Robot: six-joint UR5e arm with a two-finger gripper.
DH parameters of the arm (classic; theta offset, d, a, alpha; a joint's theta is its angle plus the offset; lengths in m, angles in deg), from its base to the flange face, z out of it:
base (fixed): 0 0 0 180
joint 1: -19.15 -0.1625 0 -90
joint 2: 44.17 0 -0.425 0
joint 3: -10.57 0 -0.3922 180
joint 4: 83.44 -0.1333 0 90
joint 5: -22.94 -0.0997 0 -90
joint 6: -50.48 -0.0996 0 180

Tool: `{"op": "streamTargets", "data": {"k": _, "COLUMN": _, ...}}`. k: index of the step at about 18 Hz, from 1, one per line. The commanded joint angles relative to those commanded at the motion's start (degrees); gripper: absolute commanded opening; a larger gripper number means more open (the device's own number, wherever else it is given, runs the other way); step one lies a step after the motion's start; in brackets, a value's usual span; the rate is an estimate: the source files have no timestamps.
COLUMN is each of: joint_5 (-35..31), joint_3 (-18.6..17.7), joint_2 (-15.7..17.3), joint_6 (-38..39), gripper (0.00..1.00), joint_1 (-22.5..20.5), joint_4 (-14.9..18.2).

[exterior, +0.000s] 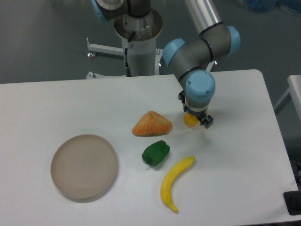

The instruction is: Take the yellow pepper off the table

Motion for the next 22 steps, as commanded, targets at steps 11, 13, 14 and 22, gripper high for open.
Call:
{"op": "streamTargets", "data": {"k": 11, "joint_5": 0.09, "joint_3": 0.17, "joint_2": 0.79, "joint_6": -0.09, "gripper": 0.37, "joint_1": -1.32, "joint_4": 0.09}}
{"op": "streamTargets", "data": {"k": 13, "joint_5": 0.09, "joint_3": 0.7, "joint_2": 0.79, "joint_6": -0.09, "gripper": 0.36, "joint_1": -1.41, "joint_4": 0.26}}
{"op": "streamTargets", "data": {"k": 14, "joint_5": 0.09, "joint_3": 1.22, "joint_2": 0.79, "joint_6": -0.09, "gripper": 0.36, "joint_1": -1.41, "joint_4": 0.44}}
{"op": "streamTargets", "data": {"k": 22, "joint_5": 4.56, "joint_3": 7.11, "joint_2": 1.14, "joint_6": 0.09, "gripper": 0.36, "joint_1": -1.32, "joint_4": 1.32}}
